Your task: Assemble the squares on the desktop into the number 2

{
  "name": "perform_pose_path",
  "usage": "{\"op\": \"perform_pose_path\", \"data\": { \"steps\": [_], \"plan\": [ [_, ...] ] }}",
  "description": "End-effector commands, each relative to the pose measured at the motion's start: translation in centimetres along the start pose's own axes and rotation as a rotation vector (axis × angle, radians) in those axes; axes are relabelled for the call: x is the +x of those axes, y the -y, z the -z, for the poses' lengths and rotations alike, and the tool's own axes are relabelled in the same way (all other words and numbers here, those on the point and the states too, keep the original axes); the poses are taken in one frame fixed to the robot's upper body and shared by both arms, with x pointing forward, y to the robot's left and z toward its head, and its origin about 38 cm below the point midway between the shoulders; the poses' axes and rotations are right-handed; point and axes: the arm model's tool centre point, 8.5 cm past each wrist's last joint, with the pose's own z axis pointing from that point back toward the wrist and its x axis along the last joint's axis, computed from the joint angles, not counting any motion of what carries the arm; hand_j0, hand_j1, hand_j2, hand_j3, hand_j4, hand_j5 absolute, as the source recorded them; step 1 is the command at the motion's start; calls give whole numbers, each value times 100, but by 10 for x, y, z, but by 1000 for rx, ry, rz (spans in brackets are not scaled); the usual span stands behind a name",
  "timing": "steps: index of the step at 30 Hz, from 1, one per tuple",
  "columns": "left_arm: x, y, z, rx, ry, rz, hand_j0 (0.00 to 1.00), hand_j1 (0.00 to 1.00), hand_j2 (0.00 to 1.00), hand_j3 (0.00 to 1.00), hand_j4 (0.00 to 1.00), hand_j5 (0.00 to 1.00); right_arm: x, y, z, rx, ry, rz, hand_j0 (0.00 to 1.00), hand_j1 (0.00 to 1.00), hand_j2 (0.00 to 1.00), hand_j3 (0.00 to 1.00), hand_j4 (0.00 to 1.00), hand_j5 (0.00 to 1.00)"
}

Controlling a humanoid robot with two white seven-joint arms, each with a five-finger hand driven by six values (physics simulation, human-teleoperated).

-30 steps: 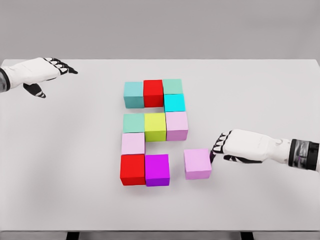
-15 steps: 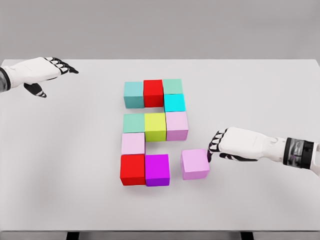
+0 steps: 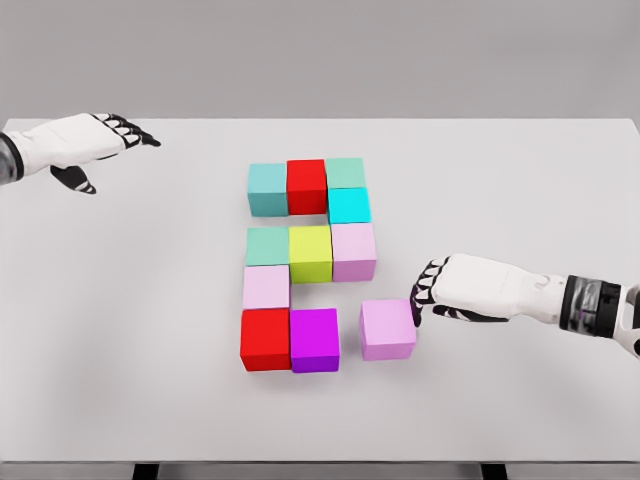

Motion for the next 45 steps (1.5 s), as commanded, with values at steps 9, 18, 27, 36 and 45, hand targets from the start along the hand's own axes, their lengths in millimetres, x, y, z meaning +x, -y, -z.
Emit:
{"op": "perform_pose_path", "data": {
  "steps": [9,18,27,36,45],
  "plan": [
    [-1,-2,-1,7,-3,-4,100,100,100,100,100,100,-6,1,-10,38,-30,-42,57,57,57,57,57,57],
    [0,2,0,1,-1,-8,100,100,100,100,100,100,-10,-2,-9,65,-61,-77,57,57,57,57,57,57],
    [0,2,0,0,0,-7,100,100,100,100,100,100,-8,-2,-7,63,-57,-81,57,57,57,57,57,57],
    [-1,3,-1,-2,-3,-9,100,100,100,100,100,100,-2,-5,5,48,-35,-74,57,57,57,57,57,57],
    [2,1,0,4,5,-4,100,100,100,100,100,100,0,-5,8,42,-28,-71,57,57,57,57,57,57]
  ]
}}
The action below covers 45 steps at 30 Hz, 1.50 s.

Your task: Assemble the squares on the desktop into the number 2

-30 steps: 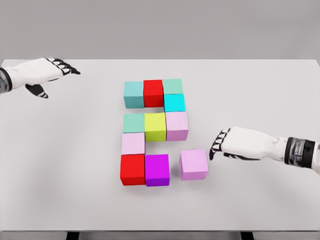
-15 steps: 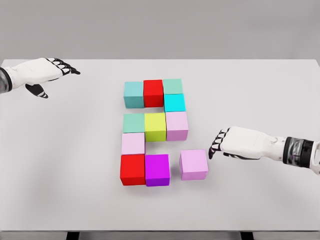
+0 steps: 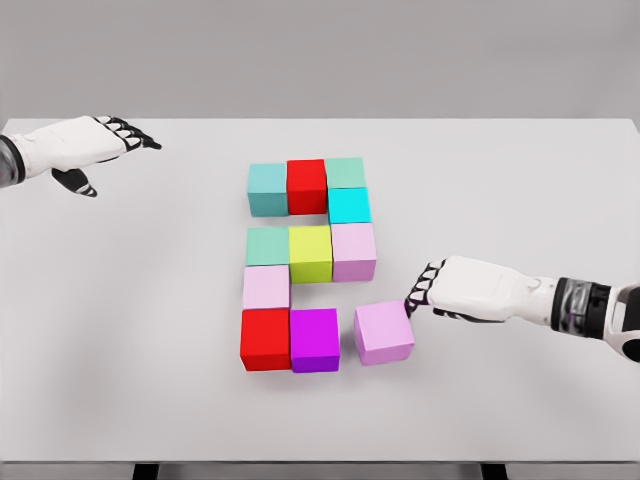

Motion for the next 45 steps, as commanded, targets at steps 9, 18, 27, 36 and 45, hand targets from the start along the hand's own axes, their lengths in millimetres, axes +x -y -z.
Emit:
{"op": "perform_pose_path", "data": {
  "steps": [9,18,27,36,45],
  "plan": [
    [0,0,0,4,0,-4,100,100,100,100,100,100,-2,1,-4,2,-8,-2,57,57,57,57,57,57],
    [0,0,0,4,0,-4,100,100,100,100,100,100,-3,1,-14,-9,13,44,57,57,57,57,57,57],
    [-1,0,-1,2,-3,-3,100,100,100,100,100,100,3,-7,-12,-9,34,81,56,56,56,56,56,56],
    [0,3,-1,-1,0,-7,100,100,100,100,100,100,8,-12,-6,-5,51,92,56,56,56,56,56,56],
    [0,4,-1,-4,-2,-8,100,100,100,100,100,100,12,-13,0,-10,68,102,56,56,56,56,56,56]
  ]
}}
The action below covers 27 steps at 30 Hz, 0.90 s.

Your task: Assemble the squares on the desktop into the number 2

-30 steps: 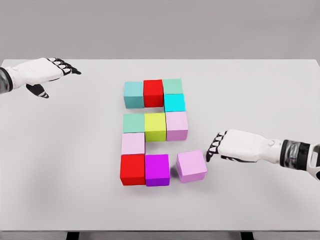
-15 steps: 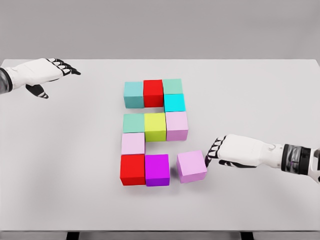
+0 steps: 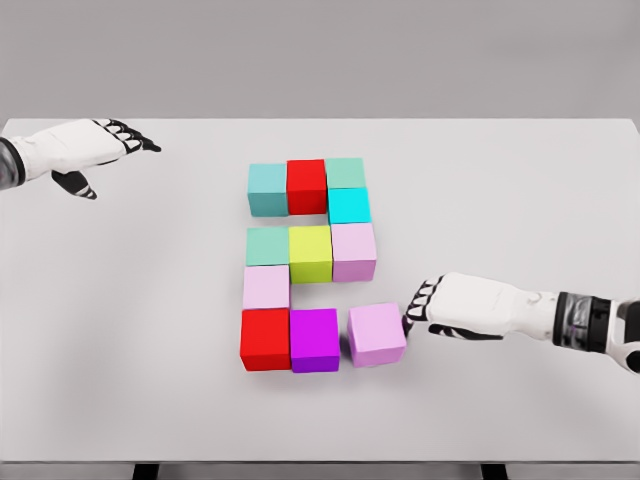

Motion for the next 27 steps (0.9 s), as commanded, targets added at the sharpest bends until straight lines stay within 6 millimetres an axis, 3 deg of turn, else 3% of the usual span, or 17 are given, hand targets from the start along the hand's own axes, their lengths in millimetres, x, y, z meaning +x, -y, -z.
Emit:
{"op": "perform_pose_path", "data": {
  "steps": [1,27],
  "plan": [
    [0,-1,-1,4,-1,-4,100,100,100,100,100,100,2,-1,3,4,9,-2,56,56,56,56,56,56],
    [1,6,0,-6,1,-10,100,100,100,100,100,100,6,-1,10,-6,28,3,56,56,56,56,56,56]
  ]
}}
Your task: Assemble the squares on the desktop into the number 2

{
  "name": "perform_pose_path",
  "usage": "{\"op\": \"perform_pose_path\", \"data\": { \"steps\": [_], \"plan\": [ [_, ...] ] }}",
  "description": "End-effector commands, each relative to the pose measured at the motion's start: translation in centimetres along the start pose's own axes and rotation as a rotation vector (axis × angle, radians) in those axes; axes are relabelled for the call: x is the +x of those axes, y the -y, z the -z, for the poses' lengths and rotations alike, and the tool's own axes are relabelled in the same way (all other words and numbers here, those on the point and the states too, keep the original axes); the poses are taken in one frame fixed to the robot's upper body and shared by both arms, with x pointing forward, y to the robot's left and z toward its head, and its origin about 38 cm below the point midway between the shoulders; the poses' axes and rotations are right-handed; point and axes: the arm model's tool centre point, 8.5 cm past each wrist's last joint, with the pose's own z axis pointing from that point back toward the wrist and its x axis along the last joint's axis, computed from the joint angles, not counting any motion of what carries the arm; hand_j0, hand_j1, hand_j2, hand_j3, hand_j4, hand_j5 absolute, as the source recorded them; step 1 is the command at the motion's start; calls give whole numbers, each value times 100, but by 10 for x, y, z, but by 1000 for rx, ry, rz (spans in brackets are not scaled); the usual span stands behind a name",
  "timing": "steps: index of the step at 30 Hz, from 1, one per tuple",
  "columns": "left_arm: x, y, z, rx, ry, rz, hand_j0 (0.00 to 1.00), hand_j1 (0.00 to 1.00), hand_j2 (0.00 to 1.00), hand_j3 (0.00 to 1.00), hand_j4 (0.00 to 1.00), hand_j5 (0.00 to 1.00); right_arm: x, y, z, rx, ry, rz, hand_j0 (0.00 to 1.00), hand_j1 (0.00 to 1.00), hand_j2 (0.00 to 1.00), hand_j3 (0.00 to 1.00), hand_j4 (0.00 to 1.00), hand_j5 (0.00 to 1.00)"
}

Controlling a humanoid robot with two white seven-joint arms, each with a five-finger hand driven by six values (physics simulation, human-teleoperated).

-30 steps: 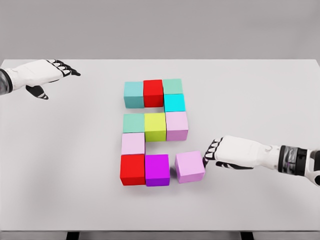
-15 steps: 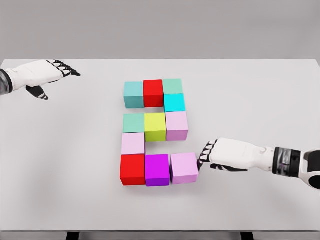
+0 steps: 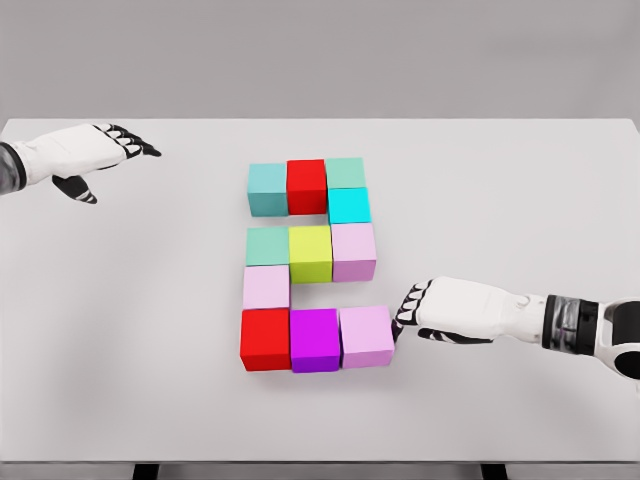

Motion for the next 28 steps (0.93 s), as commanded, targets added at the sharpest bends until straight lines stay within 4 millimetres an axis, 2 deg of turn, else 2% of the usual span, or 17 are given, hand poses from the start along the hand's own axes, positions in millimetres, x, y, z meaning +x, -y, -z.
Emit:
{"op": "perform_pose_path", "data": {
  "steps": [1,9,11,13,14,16,19,21,28],
  "plan": [
    [-1,0,-1,5,-4,-5,100,100,100,100,100,100,0,0,0,-2,1,1,56,56,56,56,56,56],
    [-7,2,-7,-4,-18,-7,100,100,100,100,100,100,0,1,0,-3,0,-2,56,56,56,56,56,56],
    [-7,3,-7,-6,-18,-8,100,100,100,100,100,100,-5,9,-5,-2,-16,-26,57,57,57,57,57,57],
    [-7,3,-7,-7,-18,-7,100,100,100,100,100,100,-13,12,-20,26,-51,-48,58,58,58,58,58,58],
    [-6,3,-7,-6,-17,-6,100,100,100,100,100,100,-17,17,-28,28,-72,-60,61,61,61,61,61,61],
    [-6,3,-6,-4,-16,-6,100,100,100,100,100,100,-28,36,-49,-3,-135,-94,78,78,78,78,78,78],
    [-6,3,-6,-4,-16,-6,100,100,100,100,100,100,-40,67,-91,-82,-213,-116,97,97,97,97,97,97],
    [-5,4,-6,-6,-14,-6,100,100,100,100,100,100,-41,75,-102,-103,-224,-115,98,98,98,98,98,98],
    [-6,5,-6,-8,-15,-7,100,100,100,100,100,100,-41,74,-101,-104,-222,-111,98,98,98,98,98,98]
  ]
}}
